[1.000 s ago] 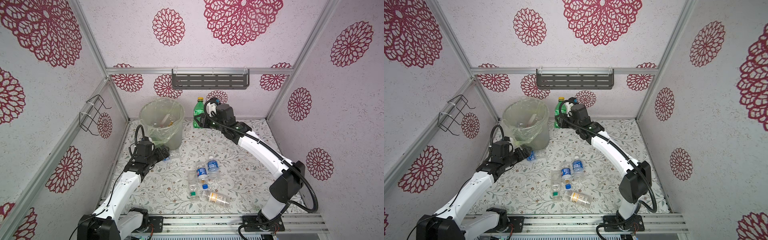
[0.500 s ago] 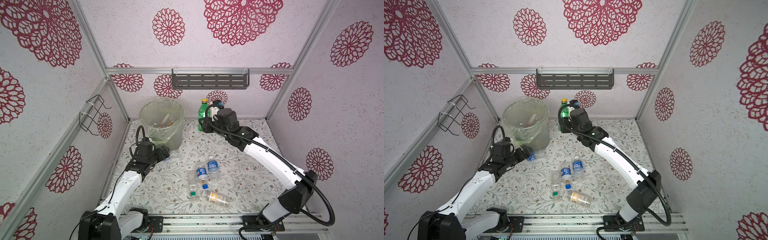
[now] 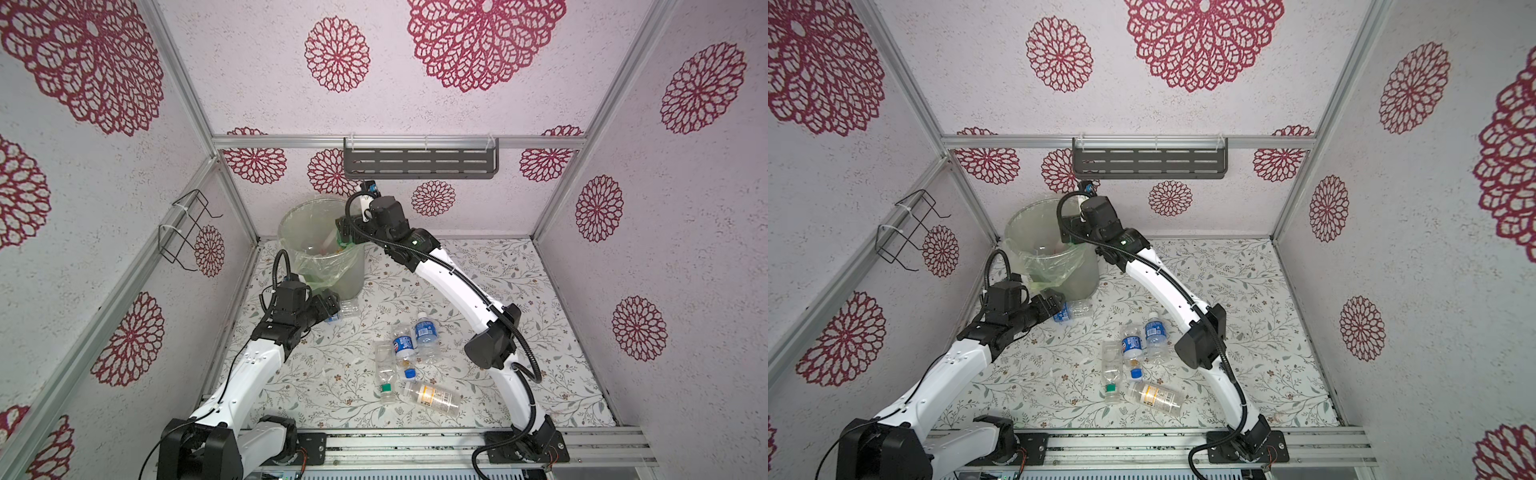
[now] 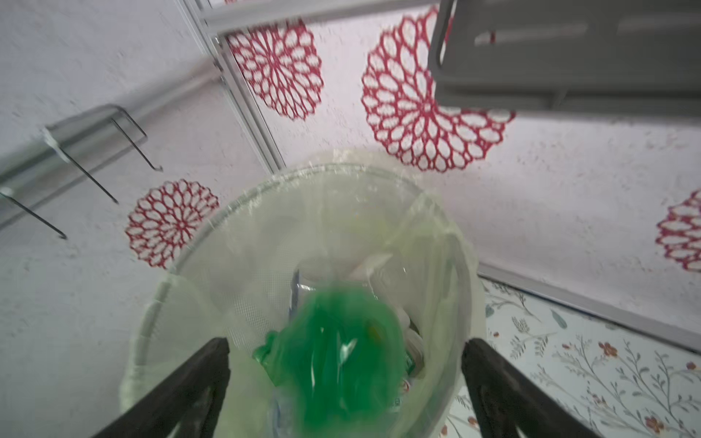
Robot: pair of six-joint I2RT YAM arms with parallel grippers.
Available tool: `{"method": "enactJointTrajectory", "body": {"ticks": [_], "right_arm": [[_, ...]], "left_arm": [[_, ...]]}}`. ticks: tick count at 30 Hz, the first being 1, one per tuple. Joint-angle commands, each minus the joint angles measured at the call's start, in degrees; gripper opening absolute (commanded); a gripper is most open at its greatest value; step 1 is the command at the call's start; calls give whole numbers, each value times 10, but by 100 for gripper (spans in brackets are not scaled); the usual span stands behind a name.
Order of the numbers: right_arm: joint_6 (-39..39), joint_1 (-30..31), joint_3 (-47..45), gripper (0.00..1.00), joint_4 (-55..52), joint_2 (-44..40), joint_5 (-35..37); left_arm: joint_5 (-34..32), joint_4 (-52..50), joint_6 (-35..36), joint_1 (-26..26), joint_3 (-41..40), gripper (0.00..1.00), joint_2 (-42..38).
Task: Throw the plastic bottles in the bin
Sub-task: Throw the plastic bottle into the trash bin.
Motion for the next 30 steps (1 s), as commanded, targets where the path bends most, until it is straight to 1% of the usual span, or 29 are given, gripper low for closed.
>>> {"method": "enactJointTrajectory", "body": {"ticks": [1,4,10,18,22,30], "right_arm": [[-10,-2,-96,99,98,-128,-3],[-14,-2,-167,99,122,-181,7],[-14,-2,-214,99,103,-224,1],[-12,-3,-334,99,148,-292,22],[0,-8,-403,99,177,-329,34],[34,-30,-477,99,181,-368,19]], "left_arm": [[0,2,-3,-3,14,97,-3],[-6,2,1,-3,16,97,-4],[-3,-6,4,-3,24,97,2],[-2,-10,1,-3,22,97,1],[6,-25,-5,-3,16,97,-1],[11,-22,-19,-10,1,97,-5]]}}
